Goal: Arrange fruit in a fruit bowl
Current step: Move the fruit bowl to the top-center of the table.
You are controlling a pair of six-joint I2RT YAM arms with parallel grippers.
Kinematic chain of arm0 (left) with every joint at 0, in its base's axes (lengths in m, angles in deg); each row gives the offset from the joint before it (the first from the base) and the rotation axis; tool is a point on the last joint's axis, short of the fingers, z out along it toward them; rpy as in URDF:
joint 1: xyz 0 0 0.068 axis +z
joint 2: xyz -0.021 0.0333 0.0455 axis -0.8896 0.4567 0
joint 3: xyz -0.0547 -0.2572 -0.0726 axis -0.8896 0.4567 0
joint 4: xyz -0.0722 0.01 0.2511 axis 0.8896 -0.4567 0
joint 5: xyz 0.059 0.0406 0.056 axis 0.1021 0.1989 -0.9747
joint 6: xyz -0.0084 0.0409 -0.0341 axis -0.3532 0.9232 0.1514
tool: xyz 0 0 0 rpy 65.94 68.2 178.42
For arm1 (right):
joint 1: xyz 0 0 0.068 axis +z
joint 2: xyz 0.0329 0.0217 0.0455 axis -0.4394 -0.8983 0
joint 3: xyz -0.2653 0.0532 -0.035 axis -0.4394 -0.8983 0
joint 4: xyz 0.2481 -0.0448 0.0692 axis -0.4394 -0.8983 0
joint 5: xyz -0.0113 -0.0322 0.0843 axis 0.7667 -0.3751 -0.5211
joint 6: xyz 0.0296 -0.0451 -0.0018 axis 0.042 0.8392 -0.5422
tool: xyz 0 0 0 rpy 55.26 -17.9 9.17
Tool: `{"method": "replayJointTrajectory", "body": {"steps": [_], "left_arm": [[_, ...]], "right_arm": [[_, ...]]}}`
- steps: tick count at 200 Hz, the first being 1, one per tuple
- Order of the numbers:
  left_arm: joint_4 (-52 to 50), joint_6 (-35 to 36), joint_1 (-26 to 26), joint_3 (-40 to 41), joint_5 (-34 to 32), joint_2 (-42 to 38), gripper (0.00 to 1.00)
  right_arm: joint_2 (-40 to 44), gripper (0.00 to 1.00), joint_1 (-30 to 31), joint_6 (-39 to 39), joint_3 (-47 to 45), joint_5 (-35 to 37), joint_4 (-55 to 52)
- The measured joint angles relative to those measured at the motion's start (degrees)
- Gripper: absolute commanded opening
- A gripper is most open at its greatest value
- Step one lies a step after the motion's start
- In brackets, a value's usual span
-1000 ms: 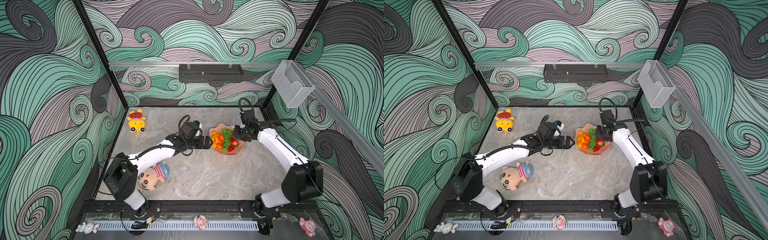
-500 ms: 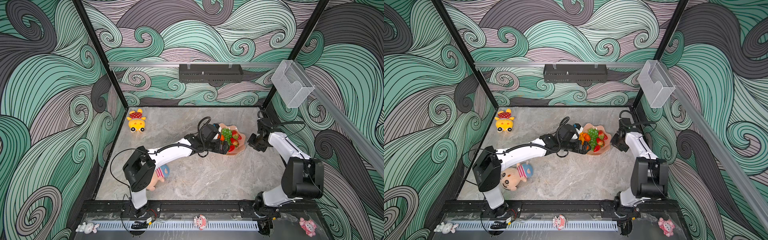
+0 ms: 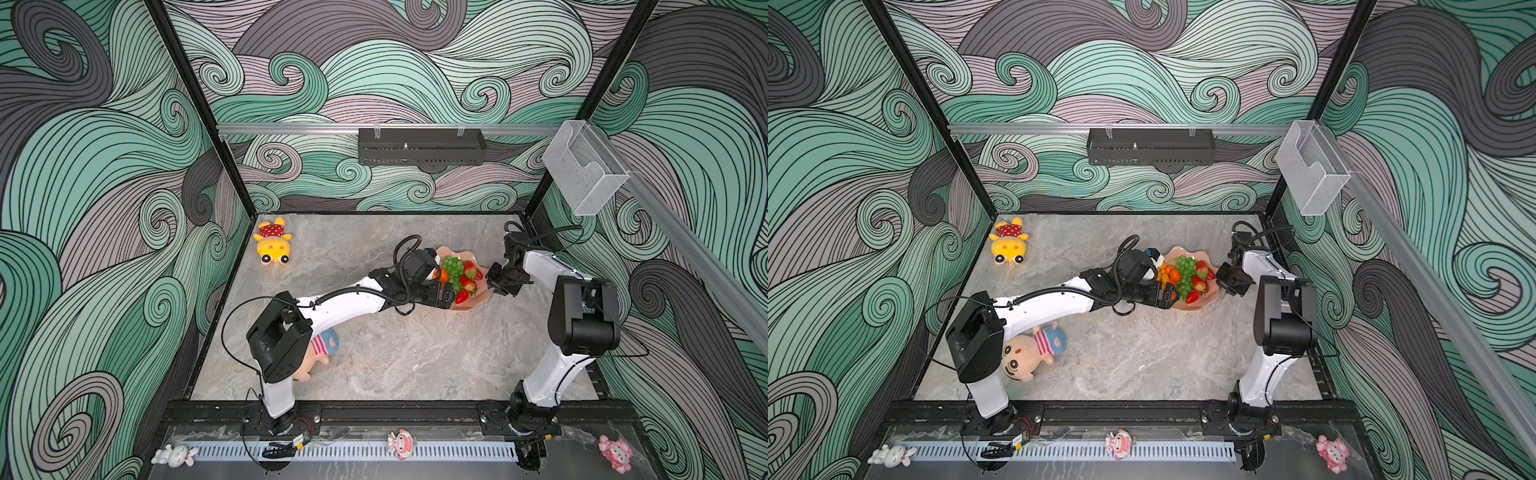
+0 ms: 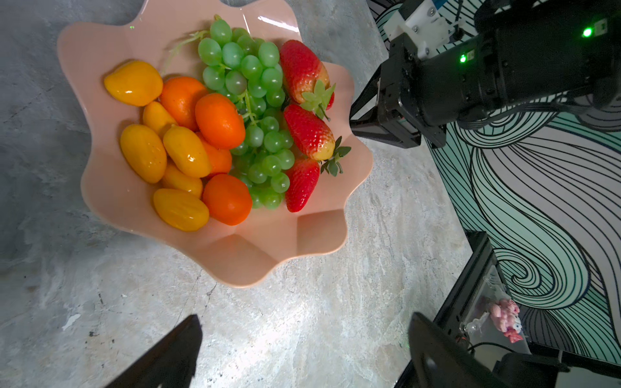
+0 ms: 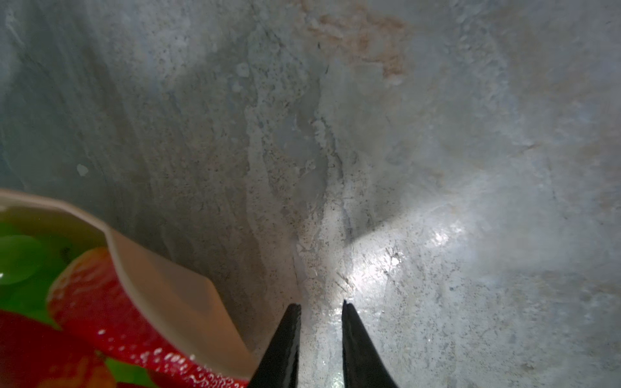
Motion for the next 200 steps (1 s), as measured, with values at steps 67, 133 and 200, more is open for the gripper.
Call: {"method": "replayJointTrajectory", "body": {"steps": [67, 133, 200], "left_arm": [[-2.10, -0.31, 1.99, 3.54, -4.42, -2.84, 0.99], [-2.97, -1.79, 8.61, 10.38, -7.28, -10.01, 0.98], [-4.31, -2.16, 15.61, 15.56, -7.13, -16.24, 0.99]], "right_arm": [[-1.55, 0.23, 4.39, 0.17, 2.43, -0.94, 0.26], [-6.82, 0.23, 13.88, -1.31, 9.51, -1.40, 0.22], [-14.27, 0.24, 21.75, -2.69, 19.10, -1.88, -0.70]]}}
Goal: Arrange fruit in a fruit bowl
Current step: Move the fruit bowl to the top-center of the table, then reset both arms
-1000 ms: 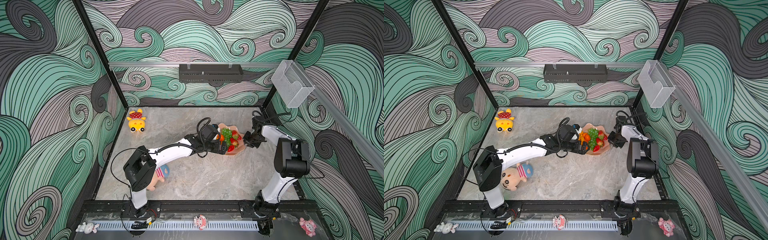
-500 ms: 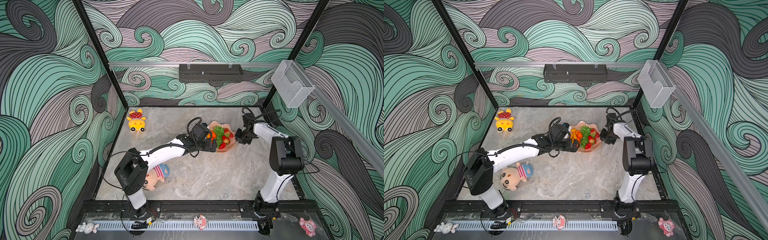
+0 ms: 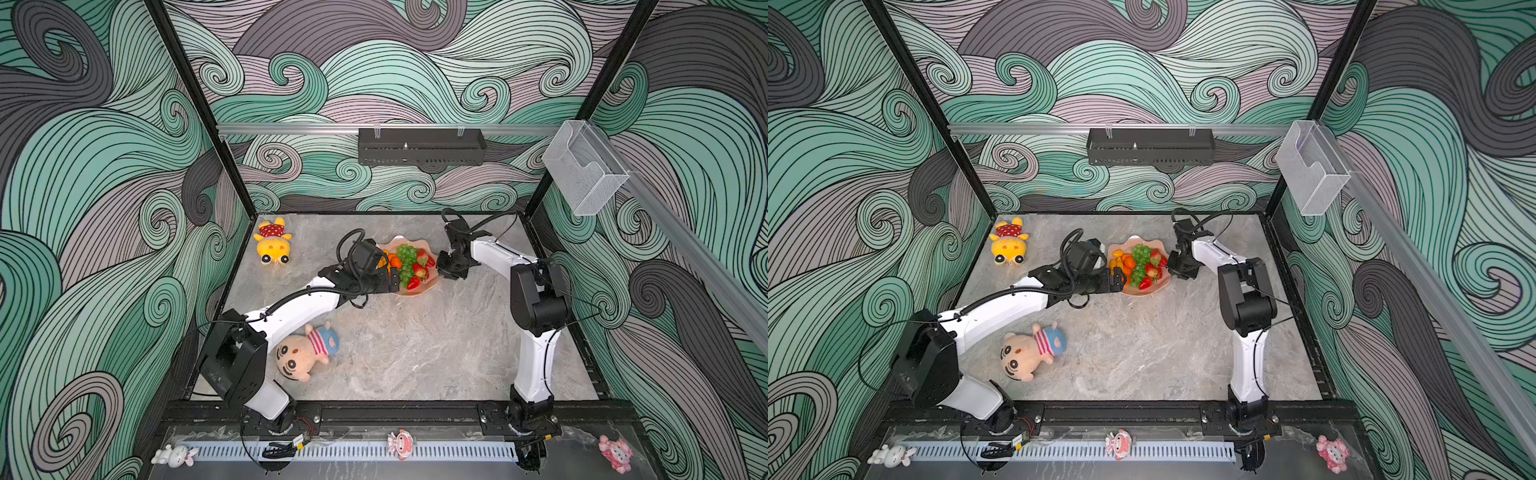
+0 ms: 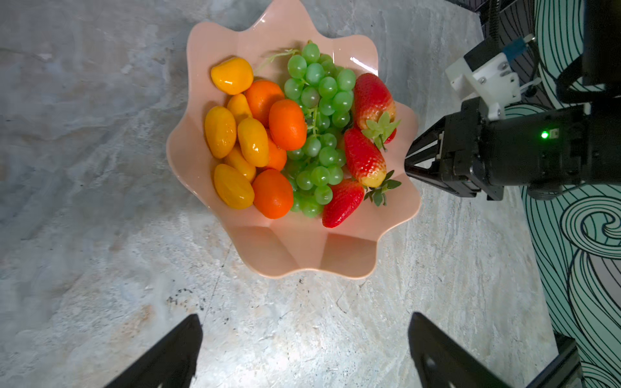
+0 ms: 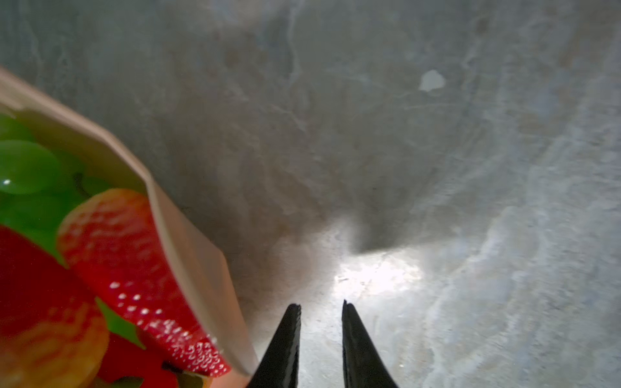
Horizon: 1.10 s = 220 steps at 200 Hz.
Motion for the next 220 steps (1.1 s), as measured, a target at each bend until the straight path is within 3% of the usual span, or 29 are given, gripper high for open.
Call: {"method": "replayJointTrajectory", "body": {"steps": [43, 81, 153, 185, 220], "left_arm": [[-0.70, 0.04, 3.69, 1.49, 0.61, -2.86, 0.99], [-2.62, 1.09, 6.71, 2.71, 0.66, -7.87, 0.99], [-3.08, 9.25, 9.73, 9.88, -8.31, -28.33, 0.99], [-2.01, 13.75, 12.39, 11.56, -12.90, -32.68, 0.99], [2.43, 19.65, 15.04, 19.02, -14.12, -37.59, 0.99]], "right_arm": [[-0.90, 0.25, 2.71, -0.07, 3.26, -0.28, -0.68], [1.38, 0.35, 2.51, 0.85, 0.90, 0.44, -0.96], [29.11, 0.70, 2.27, 6.69, -15.04, 6.03, 2.43], [38.18, 0.78, 0.46, 9.14, -22.86, 7.56, 7.98], [43.69, 0.82, -3.67, 10.08, -30.91, 8.13, 15.47]]}}
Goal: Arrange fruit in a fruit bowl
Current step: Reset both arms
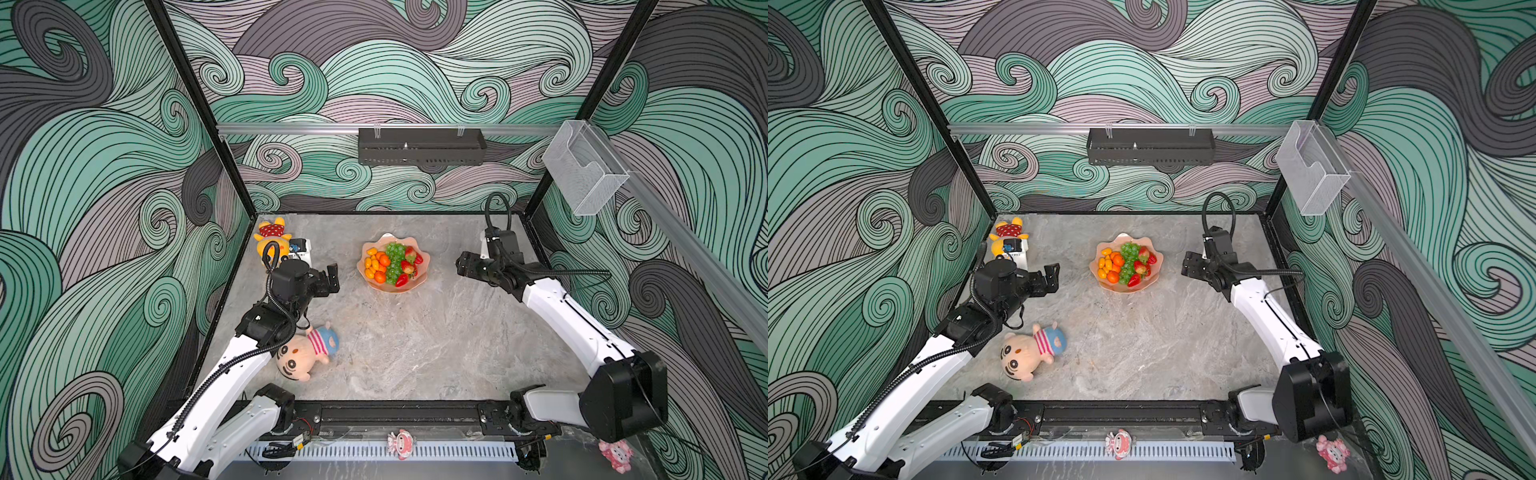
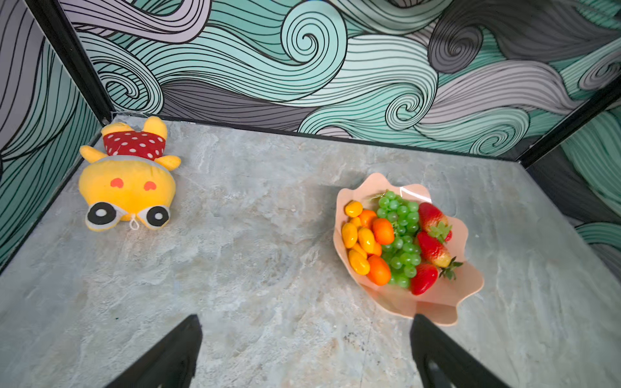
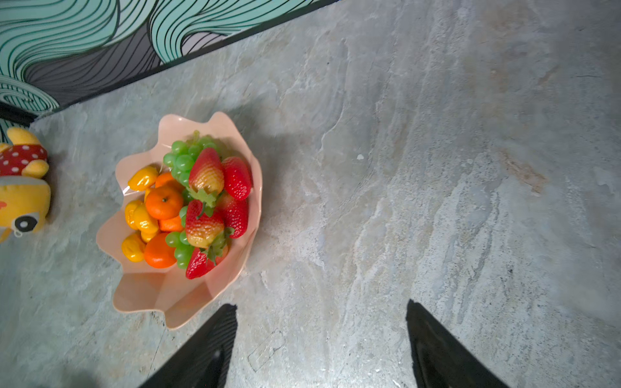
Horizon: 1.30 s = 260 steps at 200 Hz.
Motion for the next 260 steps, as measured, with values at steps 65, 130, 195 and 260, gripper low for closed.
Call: {"method": "replayJointTrajectory", "body": {"steps": [65, 130, 195, 260], "left_arm": [[7.17, 8.46, 6.91, 6.75, -3.21, -1.40, 0.98], [16.70, 10.19, 14.29, 17.51, -8.96, 4.90, 0.99], [26.29, 9.73, 19.78, 18.21, -6.95, 20.59, 0.99], [46.12, 11.67, 24.04, 18.71, 3.43, 30.86, 0.99]], "right_arm": [[3.52, 0.88, -2.73, 1.86, -18.93, 8.96, 23.26], [3.69, 0.99, -5.64, 14.38, -25.22, 17.99, 36.28], [-6.49, 1.00, -10.75, 20.90, -28.89, 14.38, 48.09], [-10.49, 0.99, -12.76, 22.45, -31.78, 6.88, 61.22]]}}
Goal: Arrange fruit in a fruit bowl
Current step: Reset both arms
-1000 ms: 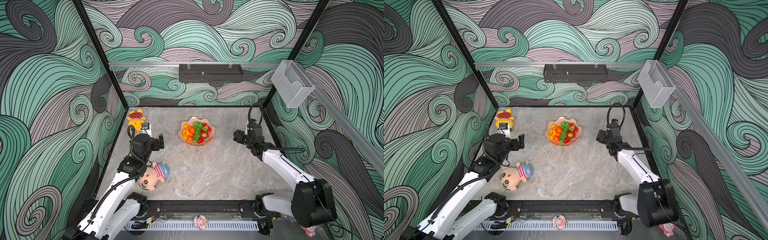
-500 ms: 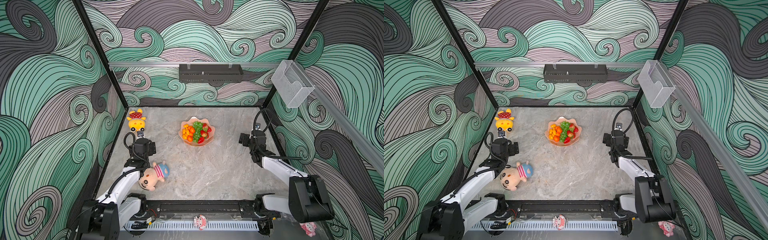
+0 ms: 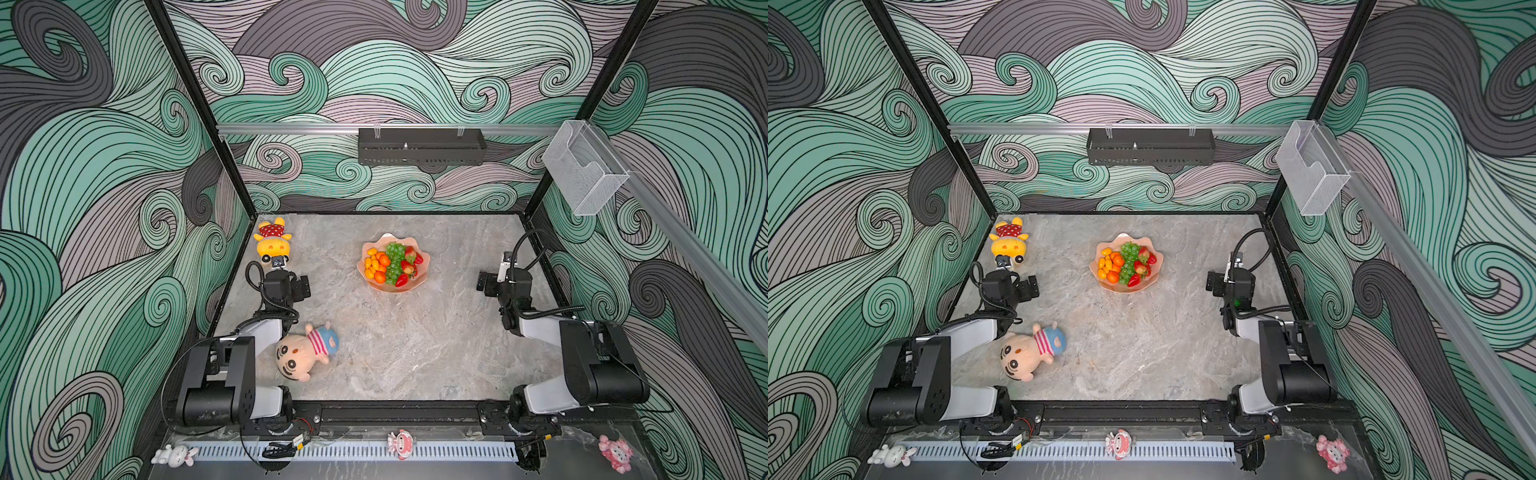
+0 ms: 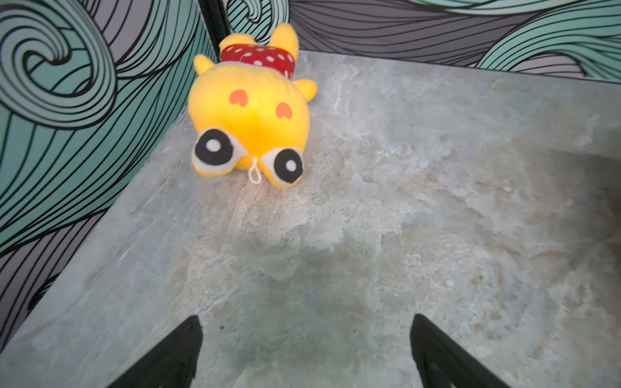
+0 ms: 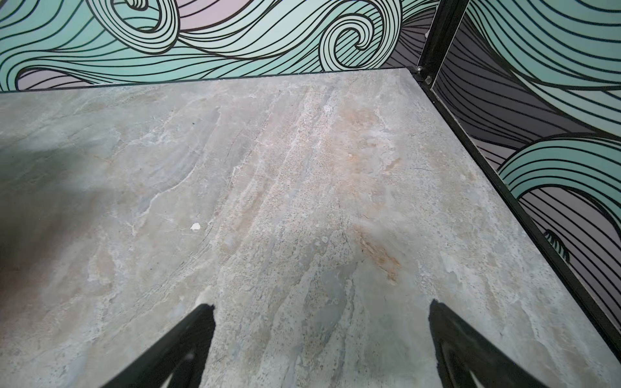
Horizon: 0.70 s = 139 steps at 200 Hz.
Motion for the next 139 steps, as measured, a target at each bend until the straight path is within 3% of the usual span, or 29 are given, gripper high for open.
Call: {"method": "replayJointTrajectory", "body": {"steps": [23, 38, 139], "left_arm": [[8.28, 0.33, 0.20, 1.81, 1.03, 5.79, 0.99], [8.33, 0.48, 0.26, 1.81, 1.75, 8.09, 0.99], [8.52, 1.27, 0.79, 0.61, 4.22, 8.07, 0.99]], "right_arm": [[-0.68, 1.00, -0.22, -0.02, -3.61, -0.35, 6.78], [-2.19, 1.00, -0.20, 0.00, -5.31, -0.39, 9.60], [-2.64, 1.00, 0.85, 0.76, -5.09, -0.13, 11.52]]}}
